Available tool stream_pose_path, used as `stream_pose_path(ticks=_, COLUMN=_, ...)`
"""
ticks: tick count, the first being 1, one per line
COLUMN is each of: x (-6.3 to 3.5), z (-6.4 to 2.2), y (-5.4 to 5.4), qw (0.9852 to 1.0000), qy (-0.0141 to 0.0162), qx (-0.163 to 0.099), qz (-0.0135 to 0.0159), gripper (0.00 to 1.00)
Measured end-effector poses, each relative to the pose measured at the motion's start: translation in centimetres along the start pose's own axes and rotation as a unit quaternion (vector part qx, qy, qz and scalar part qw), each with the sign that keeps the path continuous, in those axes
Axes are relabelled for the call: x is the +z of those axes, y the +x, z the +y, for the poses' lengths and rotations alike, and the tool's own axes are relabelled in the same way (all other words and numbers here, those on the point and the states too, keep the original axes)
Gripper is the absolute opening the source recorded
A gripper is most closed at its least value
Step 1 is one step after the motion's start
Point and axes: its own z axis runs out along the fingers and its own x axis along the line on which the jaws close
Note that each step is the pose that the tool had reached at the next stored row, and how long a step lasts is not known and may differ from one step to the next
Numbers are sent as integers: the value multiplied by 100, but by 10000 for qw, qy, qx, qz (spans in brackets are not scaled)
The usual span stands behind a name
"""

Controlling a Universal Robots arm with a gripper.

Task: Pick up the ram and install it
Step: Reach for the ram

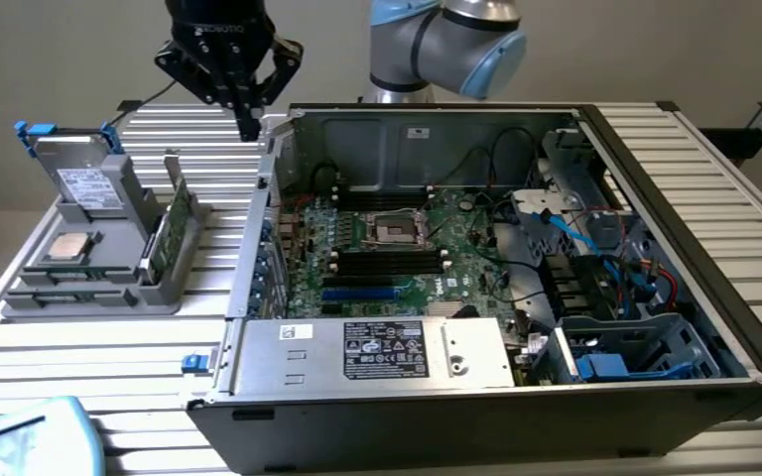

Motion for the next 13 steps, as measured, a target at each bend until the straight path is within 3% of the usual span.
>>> stream_pose_path(ticks=13, x=-9, z=-41, y=591, qw=10000, qy=-3, qx=0, qz=0, gripper=10)
